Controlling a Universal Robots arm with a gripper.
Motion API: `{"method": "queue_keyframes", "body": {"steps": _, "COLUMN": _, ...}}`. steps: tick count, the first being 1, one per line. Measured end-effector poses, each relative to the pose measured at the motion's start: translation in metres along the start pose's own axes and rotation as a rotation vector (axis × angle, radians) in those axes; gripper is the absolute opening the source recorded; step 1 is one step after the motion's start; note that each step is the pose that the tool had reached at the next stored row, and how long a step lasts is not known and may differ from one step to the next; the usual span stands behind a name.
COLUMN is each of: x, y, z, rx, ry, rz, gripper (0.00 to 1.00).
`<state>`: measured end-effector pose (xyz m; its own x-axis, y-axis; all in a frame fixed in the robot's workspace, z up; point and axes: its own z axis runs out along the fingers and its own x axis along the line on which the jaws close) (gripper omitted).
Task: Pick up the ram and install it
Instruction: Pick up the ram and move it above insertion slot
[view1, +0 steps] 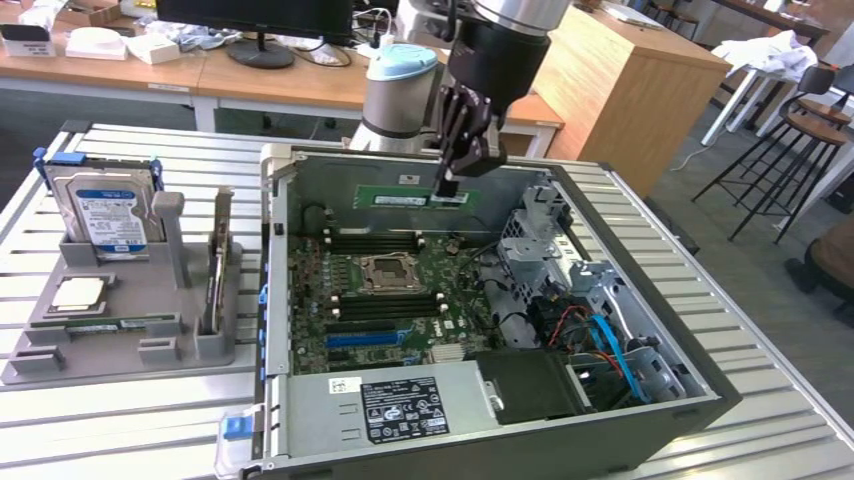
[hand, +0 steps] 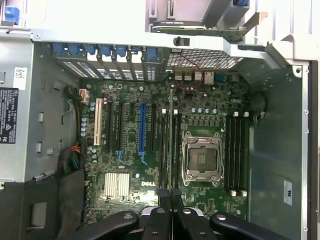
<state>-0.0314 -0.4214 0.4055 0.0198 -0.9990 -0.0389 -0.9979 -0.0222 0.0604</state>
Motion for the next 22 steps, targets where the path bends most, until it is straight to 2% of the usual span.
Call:
{"method": "queue_keyframes", "body": {"steps": 8, "x": -0.007, "y": -0.0004, "z": 0.0035, "rx": 0.0013, "ry": -0.0191, "rz": 0.0, "gripper": 0.12}}
{"method": "queue_keyframes", "body": {"steps": 15, "x": -0.007, "y": -0.0004, "z": 0.0042, "rx": 0.0014, "ry": -0.0194, "rz": 0.0, "gripper": 0.12}}
{"method": "queue_keyframes", "body": {"steps": 22, "x": -0.007, "y": -0.001, "z": 0.0138, "rx": 0.0022, "ry": -0.0192, "rz": 0.0, "gripper": 0.12}}
